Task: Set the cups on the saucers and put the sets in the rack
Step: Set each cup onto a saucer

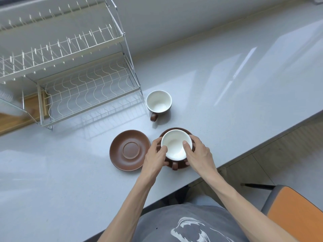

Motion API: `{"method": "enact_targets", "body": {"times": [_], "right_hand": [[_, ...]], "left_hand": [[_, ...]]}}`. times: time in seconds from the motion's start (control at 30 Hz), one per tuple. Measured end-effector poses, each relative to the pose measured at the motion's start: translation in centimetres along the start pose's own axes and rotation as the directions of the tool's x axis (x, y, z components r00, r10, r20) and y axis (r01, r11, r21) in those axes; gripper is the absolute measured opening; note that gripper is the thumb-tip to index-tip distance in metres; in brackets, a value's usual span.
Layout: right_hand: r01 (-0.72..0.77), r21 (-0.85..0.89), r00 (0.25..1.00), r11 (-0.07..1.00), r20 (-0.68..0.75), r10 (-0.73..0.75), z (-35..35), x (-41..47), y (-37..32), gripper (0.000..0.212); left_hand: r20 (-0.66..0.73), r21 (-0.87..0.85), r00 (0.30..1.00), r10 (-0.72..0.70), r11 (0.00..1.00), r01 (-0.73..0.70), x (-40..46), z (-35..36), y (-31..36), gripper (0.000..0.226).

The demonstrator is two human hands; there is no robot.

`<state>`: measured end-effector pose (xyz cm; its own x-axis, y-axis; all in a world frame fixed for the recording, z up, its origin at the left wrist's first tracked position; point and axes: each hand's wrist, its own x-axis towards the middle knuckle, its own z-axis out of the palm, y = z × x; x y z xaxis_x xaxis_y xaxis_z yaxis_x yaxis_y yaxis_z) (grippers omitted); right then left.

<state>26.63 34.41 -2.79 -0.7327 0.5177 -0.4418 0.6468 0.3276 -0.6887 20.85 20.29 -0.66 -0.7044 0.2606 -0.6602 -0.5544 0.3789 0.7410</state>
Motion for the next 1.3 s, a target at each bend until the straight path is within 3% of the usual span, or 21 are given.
{"method": "enact_targets", "body": {"times": [0.37, 0.53, 0.73, 0.9, 1.13, 1.2, 1.3], "right_hand": [[-0.026, -0.029, 1.000, 0.999, 0.001, 0.026, -0.2, 0.4, 0.1, 0.053], [-0.016, -0.074, 1.000, 0.997, -0.005, 0.015, -0.7, 1.1, 0.1, 0.049], [0.041, -0.397, 0.997, 0.917, -0.043, -0.063, -1.7, 1.4, -0.6, 0.050], [0.092, -0.490, 0.985, 0.867, -0.084, -0.152, -2.6, 2.8, -2.6, 0.050], [0.243, -0.552, 0.934, 0.798, -0.088, -0.345, -2.5, 5.5, -6.0, 0.051], [0.270, -0.546, 0.925, 0.793, -0.080, -0.370, -2.2, 6.3, -6.8, 0.052], [0.304, -0.520, 0.917, 0.798, -0.067, -0.393, -1.6, 7.5, -7.9, 0.053]], "left_hand": [[0.058, 0.082, 0.998, 0.026, 0.996, -0.031, 0.6, -0.9, 0.6, 0.035], [0.087, 0.123, 0.996, 0.035, 0.991, -0.045, 0.8, -0.9, 0.9, 0.037], [0.066, 0.296, 0.994, 0.093, 0.949, -0.108, 1.8, -1.7, 1.2, 0.043], [0.053, 0.508, 0.975, 0.217, 0.834, -0.213, 3.2, -3.3, 3.1, 0.045], [-0.033, 0.829, 0.847, 0.530, 0.488, -0.272, 5.5, -4.6, 5.7, 0.039], [-0.053, 0.845, 0.824, 0.564, 0.465, -0.264, 6.3, -4.8, 6.3, 0.044], [-0.097, 0.819, 0.821, 0.562, 0.514, -0.255, 7.6, -4.8, 7.3, 0.050]]}}
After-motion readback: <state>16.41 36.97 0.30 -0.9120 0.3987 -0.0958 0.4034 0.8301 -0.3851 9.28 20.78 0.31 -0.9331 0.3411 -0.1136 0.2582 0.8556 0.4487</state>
